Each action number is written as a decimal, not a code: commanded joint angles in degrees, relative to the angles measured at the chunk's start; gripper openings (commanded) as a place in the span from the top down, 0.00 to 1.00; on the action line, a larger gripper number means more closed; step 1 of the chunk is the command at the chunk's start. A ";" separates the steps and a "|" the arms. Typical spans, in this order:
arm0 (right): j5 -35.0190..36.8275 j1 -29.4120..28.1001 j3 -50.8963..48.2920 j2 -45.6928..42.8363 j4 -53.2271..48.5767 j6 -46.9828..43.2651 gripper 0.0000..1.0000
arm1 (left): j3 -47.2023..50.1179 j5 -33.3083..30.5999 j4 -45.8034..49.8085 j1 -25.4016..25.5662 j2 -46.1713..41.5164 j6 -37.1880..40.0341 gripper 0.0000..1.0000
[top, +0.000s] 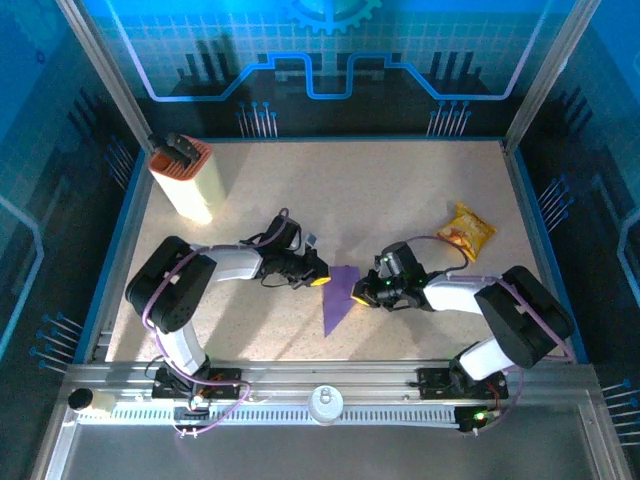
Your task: Fold a paper plane with a square sheet of paper (pick it up from the middle)
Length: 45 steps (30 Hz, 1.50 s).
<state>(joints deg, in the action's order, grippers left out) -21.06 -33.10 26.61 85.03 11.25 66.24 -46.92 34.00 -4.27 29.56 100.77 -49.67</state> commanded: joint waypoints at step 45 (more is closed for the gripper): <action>-13.47 5.06 7.82 8.97 1.82 -9.57 0.72 | 0.62 -2.58 -0.13 0.94 5.68 0.10 0.99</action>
<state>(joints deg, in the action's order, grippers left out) -32.27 -28.91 33.04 92.77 12.05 57.41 -46.68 31.97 -5.45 30.17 104.75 -49.43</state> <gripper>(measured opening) 0.286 0.053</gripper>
